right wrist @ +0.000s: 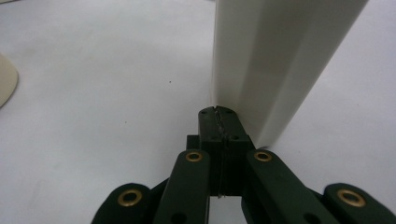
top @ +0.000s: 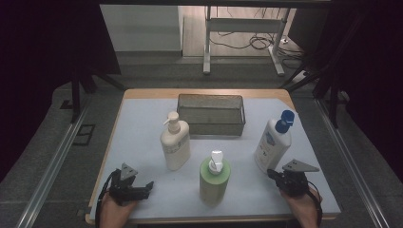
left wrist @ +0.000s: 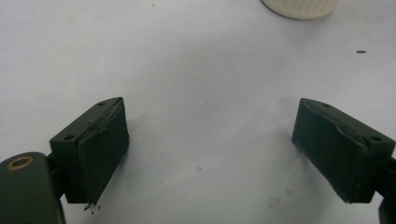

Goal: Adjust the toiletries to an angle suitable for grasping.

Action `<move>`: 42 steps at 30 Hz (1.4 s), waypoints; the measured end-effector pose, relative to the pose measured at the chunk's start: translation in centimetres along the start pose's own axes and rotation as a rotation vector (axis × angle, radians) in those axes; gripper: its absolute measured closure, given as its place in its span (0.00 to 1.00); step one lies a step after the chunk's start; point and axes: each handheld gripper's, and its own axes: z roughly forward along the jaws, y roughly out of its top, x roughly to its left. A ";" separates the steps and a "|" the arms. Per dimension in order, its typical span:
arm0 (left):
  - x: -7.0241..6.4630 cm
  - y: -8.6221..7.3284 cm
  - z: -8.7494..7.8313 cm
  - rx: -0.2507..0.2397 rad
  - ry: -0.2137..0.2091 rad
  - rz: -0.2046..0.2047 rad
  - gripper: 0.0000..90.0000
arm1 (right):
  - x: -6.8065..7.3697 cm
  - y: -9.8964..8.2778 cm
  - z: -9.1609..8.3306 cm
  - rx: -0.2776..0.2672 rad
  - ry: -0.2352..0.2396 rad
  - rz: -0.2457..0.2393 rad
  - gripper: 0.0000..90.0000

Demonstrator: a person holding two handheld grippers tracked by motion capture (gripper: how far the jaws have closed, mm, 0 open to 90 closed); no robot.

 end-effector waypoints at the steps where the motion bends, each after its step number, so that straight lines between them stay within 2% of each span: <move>1: 0.0 0.0 0.0 0.000 0.000 0.000 0.12 | -0.1 0.0 0.0 -0.002 -0.002 -0.002 0.99; 5: 0.0 0.0 0.0 0.000 0.000 0.000 0.12 | -0.3 -0.1 -0.1 0.003 -0.020 -0.003 0.99; 17: 0.0 0.0 0.0 0.001 0.000 0.000 0.12 | -1.1 -0.3 0.2 0.012 -0.026 0.010 0.99; 22: 0.0 0.0 0.0 0.001 0.000 0.000 0.12 | -0.6 -0.1 -0.2 -0.013 0.002 -0.007 0.89; 27: 0.0 0.0 0.0 0.000 0.000 0.000 0.12 | -0.2 -0.4 -0.4 0.007 0.017 -0.028 0.72; 31: 0.0 0.0 0.0 0.000 0.000 0.000 0.12 | -0.3 -0.6 -1.0 0.011 0.009 -0.009 0.63; 35: 0.0 0.0 0.0 0.000 0.000 0.000 0.12 | -0.6 -0.7 -1.7 0.011 0.011 0.033 0.55; 42: 0.0 0.0 0.0 0.000 0.000 0.000 0.12 | -1.0 -0.3 -2.5 -0.004 -0.006 0.055 0.45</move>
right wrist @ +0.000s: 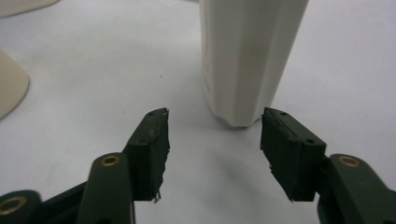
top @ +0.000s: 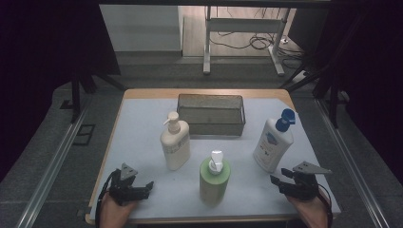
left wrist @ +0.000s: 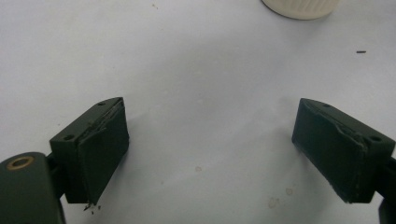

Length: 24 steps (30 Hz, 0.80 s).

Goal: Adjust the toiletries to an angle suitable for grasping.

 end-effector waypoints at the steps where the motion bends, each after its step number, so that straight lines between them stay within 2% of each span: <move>1: 0.0 0.0 0.0 0.000 0.000 0.000 0.12 | 0.0 0.1 -0.1 -0.003 -0.002 0.004 0.44; 9: 0.0 0.0 0.0 -0.001 0.000 0.000 0.12 | -0.3 1.5 -1.0 -0.040 -0.022 0.023 0.39; 24: 0.0 0.0 0.0 -0.002 0.000 -0.001 0.12 | -0.7 5.2 -1.8 -0.086 -0.044 0.019 0.30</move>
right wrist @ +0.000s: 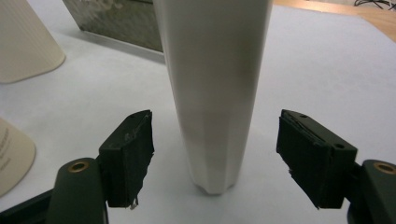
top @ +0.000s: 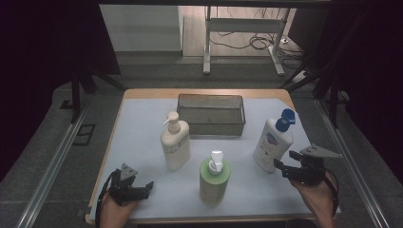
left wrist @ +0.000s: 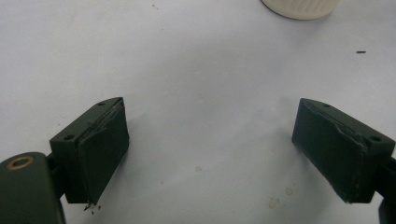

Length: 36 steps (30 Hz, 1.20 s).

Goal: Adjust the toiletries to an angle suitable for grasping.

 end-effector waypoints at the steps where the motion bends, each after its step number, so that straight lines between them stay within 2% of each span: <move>1: 0.0 0.0 0.0 0.000 0.000 0.000 0.12 | 0.0 0.2 0.1 -0.002 0.002 0.002 0.30; 8: 0.0 0.0 0.0 0.000 0.000 0.000 0.12 | 0.0 1.1 0.9 -0.006 0.000 0.008 0.28; 21: 0.0 0.0 0.0 0.000 0.000 0.000 0.12 | 0.3 3.2 2.4 -0.029 -0.013 -0.016 0.27; 36: 0.0 0.0 0.0 0.000 0.000 0.000 0.12 | 0.6 4.4 3.7 -0.030 -0.032 -0.052 0.33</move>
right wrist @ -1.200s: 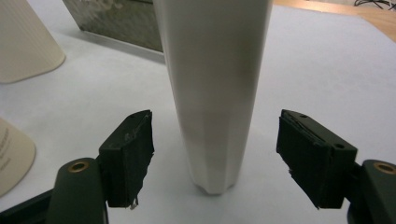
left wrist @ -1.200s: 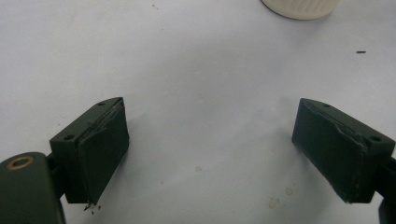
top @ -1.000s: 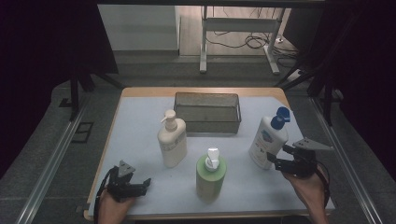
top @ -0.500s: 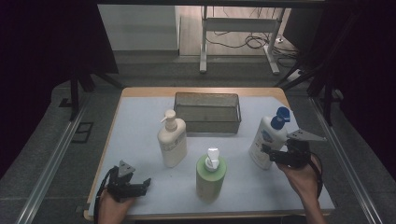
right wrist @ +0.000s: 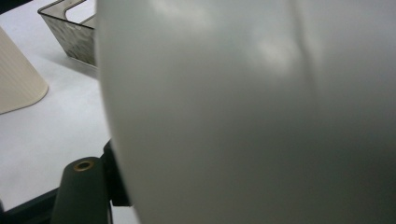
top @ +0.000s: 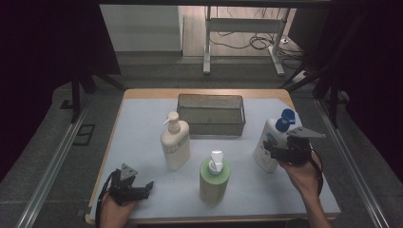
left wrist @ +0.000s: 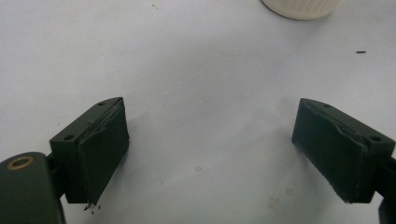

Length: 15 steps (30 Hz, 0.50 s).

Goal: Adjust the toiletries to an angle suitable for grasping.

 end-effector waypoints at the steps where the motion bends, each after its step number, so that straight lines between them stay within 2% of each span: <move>1: 0.0 0.0 0.0 0.000 0.000 0.000 0.12 | 0.0 0.1 0.1 0.000 -0.001 -0.001 0.34; 5: 0.0 0.0 0.0 -0.001 0.000 0.000 0.12 | 0.2 0.3 0.2 0.010 -0.008 -0.014 0.42; 15: 0.0 0.0 0.0 0.001 0.000 0.000 0.12 | 0.4 0.3 0.0 0.017 -0.019 -0.015 0.44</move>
